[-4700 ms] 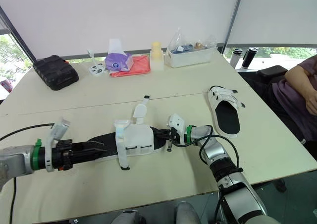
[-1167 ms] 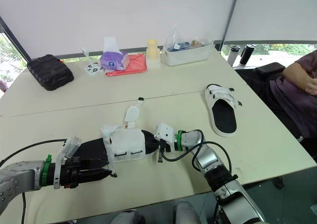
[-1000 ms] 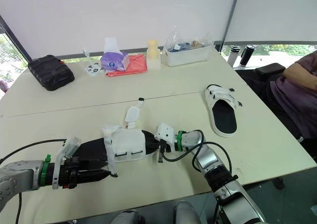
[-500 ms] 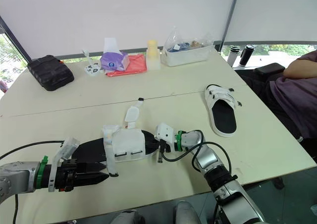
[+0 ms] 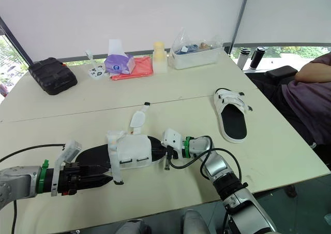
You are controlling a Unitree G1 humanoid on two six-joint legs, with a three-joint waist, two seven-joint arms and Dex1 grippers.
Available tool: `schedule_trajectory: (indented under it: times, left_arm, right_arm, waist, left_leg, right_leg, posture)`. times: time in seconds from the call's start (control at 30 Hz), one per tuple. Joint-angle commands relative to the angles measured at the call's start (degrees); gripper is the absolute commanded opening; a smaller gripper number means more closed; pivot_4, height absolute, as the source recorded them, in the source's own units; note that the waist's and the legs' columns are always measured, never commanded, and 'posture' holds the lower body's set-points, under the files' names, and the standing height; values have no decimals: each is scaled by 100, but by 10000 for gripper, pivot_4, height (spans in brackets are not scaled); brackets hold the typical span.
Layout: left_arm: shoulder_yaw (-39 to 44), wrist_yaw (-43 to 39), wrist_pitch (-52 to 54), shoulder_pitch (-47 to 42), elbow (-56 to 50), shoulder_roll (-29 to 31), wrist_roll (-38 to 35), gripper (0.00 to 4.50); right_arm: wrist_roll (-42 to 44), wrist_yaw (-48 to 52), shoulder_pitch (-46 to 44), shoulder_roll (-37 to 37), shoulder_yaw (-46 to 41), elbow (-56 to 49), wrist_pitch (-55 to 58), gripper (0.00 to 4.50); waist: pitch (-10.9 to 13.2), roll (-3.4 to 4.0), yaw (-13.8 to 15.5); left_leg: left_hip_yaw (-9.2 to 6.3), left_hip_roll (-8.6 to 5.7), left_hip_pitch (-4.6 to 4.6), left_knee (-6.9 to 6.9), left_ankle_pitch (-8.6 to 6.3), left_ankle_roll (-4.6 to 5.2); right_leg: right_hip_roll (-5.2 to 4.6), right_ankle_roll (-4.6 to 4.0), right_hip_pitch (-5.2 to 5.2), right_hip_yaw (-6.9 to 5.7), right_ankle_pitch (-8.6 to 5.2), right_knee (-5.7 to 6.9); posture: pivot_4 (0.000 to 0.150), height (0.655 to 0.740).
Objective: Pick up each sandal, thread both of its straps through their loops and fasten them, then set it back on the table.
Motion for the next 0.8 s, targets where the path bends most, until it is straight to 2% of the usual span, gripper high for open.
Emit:
schedule_trajectory:
  times: [0.03,0.23,0.43,0.6,0.7,0.8]
  left_arm:
    - [-140,-60,-109,-98,-98,-37,32,28830]
    - [-449,-92,-286,-310,93,-222,199,28830]
    - [-734,-189,-727,-470,499,-377,680,28830]
    - [-844,-104,-898,-829,899,-696,869,28830]
    - [-781,-227,-763,-857,908,-739,717,21418]
    - [-680,-244,-539,-755,665,-727,437,7154]
  right_arm:
    - [-334,-61,160,-10,220,513,189,0]
    - [-333,-87,165,-6,204,544,187,0]
    - [-328,-105,172,6,193,560,192,0]
    - [-342,-125,157,26,187,598,176,0]
    - [-351,-132,155,23,175,619,158,0]
    - [-354,-127,157,12,167,646,147,0]
  waist:
    - [0,0,2]
    - [0,0,2]
    - [1,1,2]
    - [0,2,22]
    - [0,-2,23]
    - [1,0,2]
  left_leg:
    - [-1,0,0,0,0,0]
    - [-1,1,0,0,0,0]
    - [0,1,1,-1,0,0]
    - [-4,0,4,1,0,0]
    - [-9,0,7,4,0,0]
    - [-10,0,6,1,0,0]
  right_leg:
    - [0,0,0,0,0,0]
    - [1,0,1,-1,-1,-2]
    - [1,0,1,0,-1,-2]
    - [0,0,8,-3,-2,-4]
    - [0,21,15,-5,-16,-5]
    - [0,22,11,-6,-16,-4]
  posture:
    - [1500,7400]
    - [1500,7400]
    - [1500,7400]
    - [1500,7400]
    - [1500,7400]
    - [1500,7400]
